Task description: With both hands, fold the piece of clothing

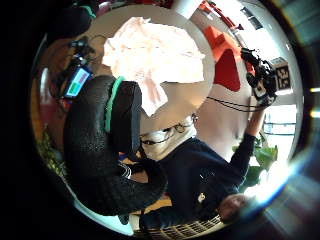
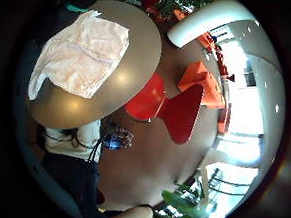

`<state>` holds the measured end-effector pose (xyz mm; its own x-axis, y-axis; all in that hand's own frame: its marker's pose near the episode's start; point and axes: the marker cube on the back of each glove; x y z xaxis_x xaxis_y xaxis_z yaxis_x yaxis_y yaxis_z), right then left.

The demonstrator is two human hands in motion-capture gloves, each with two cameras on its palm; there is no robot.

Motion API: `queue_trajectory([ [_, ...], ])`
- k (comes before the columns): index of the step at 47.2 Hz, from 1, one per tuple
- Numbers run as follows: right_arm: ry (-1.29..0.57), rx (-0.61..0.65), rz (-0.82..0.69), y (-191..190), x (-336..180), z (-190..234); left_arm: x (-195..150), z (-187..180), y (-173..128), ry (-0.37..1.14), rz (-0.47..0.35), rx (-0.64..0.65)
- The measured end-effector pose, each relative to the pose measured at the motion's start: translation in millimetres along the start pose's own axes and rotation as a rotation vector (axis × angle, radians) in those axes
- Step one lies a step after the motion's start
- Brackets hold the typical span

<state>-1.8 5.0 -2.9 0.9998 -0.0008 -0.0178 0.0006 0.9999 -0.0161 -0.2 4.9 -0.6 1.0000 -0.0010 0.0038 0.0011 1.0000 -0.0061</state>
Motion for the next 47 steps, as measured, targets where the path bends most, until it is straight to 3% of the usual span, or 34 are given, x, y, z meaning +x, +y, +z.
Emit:
queue_trajectory([
  [20, 0.03, -0.026, 0.003, 12, -7, -17, 0, 22, 10, 0.077, -0.001, -0.133],
  [34, -0.013, -0.142, 0.034, -13, -6, -9, 13, 39, -15, 0.137, 0.029, -0.243],
  [39, -0.033, -0.222, 0.06, -31, -6, 4, 24, 60, -31, 0.224, 0.046, -0.359],
  [47, -0.064, -0.329, 0.089, -68, -2, 57, 42, 126, -58, 0.265, 0.051, -0.482],
])
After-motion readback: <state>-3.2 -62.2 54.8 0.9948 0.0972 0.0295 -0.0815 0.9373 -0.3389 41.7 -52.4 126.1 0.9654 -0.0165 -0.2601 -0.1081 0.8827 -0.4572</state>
